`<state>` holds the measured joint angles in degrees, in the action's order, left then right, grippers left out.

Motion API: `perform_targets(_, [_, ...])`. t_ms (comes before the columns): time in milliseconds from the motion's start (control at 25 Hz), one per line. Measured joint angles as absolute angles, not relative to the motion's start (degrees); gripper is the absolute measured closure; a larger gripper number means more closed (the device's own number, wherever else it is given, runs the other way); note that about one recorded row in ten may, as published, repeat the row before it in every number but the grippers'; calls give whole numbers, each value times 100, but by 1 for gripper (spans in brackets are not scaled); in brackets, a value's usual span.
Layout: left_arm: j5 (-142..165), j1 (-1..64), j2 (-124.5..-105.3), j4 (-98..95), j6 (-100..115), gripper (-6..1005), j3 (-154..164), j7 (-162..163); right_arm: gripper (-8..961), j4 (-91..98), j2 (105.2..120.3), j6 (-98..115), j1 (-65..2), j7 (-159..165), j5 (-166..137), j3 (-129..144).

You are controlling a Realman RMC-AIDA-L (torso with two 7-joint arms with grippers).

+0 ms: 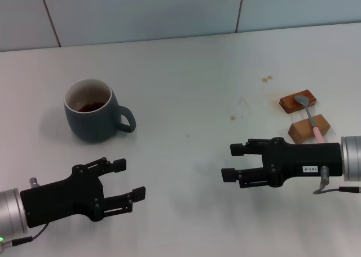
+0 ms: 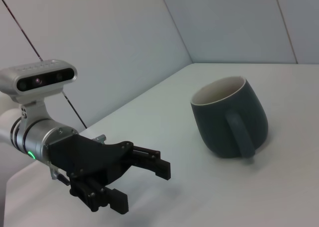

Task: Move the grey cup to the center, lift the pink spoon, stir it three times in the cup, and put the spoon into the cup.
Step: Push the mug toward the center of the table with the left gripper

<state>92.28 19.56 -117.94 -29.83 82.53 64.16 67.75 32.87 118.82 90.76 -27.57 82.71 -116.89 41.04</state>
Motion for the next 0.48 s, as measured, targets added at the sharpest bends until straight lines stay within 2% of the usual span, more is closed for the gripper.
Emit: perform_targets(480, [9228, 1918, -11773, -2987, 8278, 175, 6410, 6845, 123, 3287, 11889, 9077, -2780, 8318, -11689, 4104])
